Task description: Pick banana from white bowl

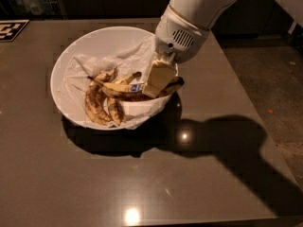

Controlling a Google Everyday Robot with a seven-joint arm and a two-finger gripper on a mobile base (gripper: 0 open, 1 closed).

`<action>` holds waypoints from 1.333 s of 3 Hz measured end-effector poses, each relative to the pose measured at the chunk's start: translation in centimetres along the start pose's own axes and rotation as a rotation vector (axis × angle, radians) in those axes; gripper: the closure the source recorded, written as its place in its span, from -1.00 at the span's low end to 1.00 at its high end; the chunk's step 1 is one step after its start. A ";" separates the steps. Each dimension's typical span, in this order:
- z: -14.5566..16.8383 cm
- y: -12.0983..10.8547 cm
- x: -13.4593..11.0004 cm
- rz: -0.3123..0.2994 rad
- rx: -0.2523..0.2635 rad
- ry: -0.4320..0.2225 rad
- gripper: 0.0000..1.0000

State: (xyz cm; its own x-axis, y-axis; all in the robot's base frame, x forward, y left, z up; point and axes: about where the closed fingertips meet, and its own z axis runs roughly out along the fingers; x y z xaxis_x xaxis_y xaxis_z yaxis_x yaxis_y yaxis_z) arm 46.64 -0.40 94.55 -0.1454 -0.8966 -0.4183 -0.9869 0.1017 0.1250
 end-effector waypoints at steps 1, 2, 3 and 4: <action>-1.3 1.0 0.0 -0.060 -0.009 -0.045 1.00; -2.6 2.6 0.8 -0.150 -0.043 -0.099 1.00; -3.9 4.1 2.2 -0.236 -0.063 -0.163 1.00; -4.9 5.5 4.2 -0.283 -0.064 -0.216 1.00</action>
Offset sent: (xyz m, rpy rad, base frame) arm -0.0546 -0.0402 0.0351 0.1886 -0.0347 0.3078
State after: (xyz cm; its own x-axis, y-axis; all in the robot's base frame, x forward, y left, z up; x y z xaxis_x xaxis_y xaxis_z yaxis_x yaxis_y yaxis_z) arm 40.99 -5.73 97.92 0.1153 -0.7729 -0.6239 -0.9848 -0.1713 0.0302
